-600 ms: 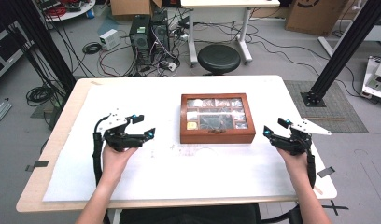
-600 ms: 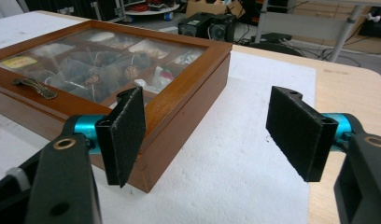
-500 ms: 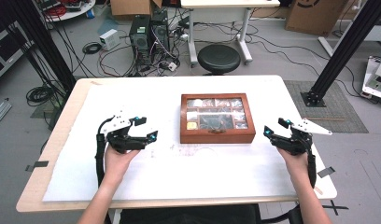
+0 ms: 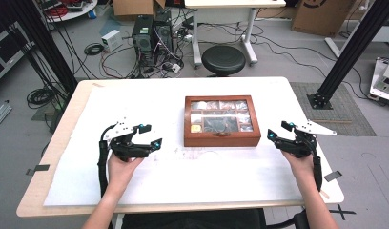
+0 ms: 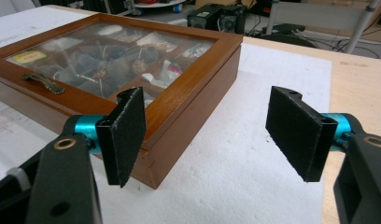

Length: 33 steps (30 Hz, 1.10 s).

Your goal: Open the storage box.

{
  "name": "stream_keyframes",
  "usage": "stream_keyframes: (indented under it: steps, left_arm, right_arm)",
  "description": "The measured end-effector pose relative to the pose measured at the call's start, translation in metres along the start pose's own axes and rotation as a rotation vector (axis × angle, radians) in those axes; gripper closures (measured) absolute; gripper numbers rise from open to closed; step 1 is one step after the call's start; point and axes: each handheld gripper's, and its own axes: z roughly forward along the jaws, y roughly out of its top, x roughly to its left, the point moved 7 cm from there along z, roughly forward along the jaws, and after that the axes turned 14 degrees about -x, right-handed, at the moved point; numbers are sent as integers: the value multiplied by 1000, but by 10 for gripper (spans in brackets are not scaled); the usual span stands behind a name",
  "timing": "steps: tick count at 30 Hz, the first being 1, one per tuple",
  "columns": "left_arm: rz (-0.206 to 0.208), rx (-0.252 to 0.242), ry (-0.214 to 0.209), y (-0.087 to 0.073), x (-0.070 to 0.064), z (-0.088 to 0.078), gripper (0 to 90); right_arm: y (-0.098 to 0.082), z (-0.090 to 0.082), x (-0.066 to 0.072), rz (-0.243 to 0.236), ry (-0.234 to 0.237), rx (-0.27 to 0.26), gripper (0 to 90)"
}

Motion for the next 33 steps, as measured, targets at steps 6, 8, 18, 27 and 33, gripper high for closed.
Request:
stream_keyframes:
  steps: [6,8,18,27,33]
  left_arm:
    - [4,23,9,-5,1,1,263]
    - [4,31,8,-6,1,1,263]
    - [11,51,15,-9,0,3,263]
    - [14,57,6,-10,0,3,263]
    - [12,69,6,-12,-1,4,263]
  right_arm:
    - [-4,5,6,-1,62,36,358]
    - [-6,7,9,-4,90,56,385]
    - [-17,15,19,-30,158,149,455]
    - [-25,19,22,-38,177,215,513]
    - [-28,21,24,-42,194,242,557]
